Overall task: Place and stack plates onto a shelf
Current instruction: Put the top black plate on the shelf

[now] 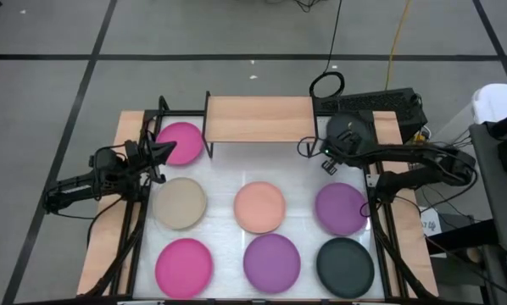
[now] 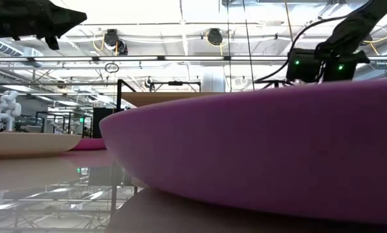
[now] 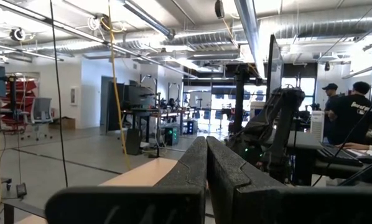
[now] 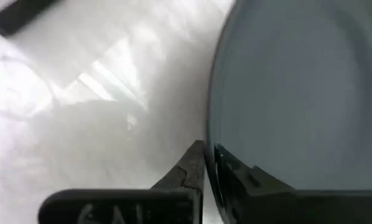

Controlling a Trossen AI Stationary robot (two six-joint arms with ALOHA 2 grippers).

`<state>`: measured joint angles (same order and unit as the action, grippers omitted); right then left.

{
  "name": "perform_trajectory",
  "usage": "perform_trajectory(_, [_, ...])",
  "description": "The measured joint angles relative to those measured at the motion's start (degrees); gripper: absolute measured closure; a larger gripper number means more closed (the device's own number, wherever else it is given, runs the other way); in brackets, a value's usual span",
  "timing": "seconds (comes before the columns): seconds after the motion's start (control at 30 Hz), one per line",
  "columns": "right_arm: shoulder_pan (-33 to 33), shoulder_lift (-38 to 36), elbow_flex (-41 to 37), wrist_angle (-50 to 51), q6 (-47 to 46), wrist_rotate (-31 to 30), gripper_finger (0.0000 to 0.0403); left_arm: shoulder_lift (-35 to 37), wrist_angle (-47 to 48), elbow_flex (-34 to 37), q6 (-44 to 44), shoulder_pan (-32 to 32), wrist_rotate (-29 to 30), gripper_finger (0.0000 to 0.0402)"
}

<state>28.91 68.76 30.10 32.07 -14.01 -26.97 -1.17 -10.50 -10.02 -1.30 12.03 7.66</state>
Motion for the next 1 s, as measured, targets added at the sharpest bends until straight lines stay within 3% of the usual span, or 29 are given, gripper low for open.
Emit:
perform_trajectory(0.33, [-0.07,-15.8,0.61,0.68,-1.95,-1.58,0.0401,0.0,0.0,0.0,0.01,0.0,0.0,0.0398])
perform_trajectory(0.57, [-0.27,-22.96,6.49,-4.62,6.17,-2.83,0.0402,0.0,0.0,0.0,0.0,0.0,0.0,0.0398])
perform_trajectory(0.73, [-3.95,-23.21,13.87,-12.49,14.72,-1.85,0.0402,0.01,0.0,0.0,0.0,-0.02,0.0,0.0398])
perform_trajectory(1.0, [-14.53,-15.46,22.88,-21.06,25.5,9.67,0.0402,0.02,0.0,0.0,0.01,0.0,0.0,0.0398])
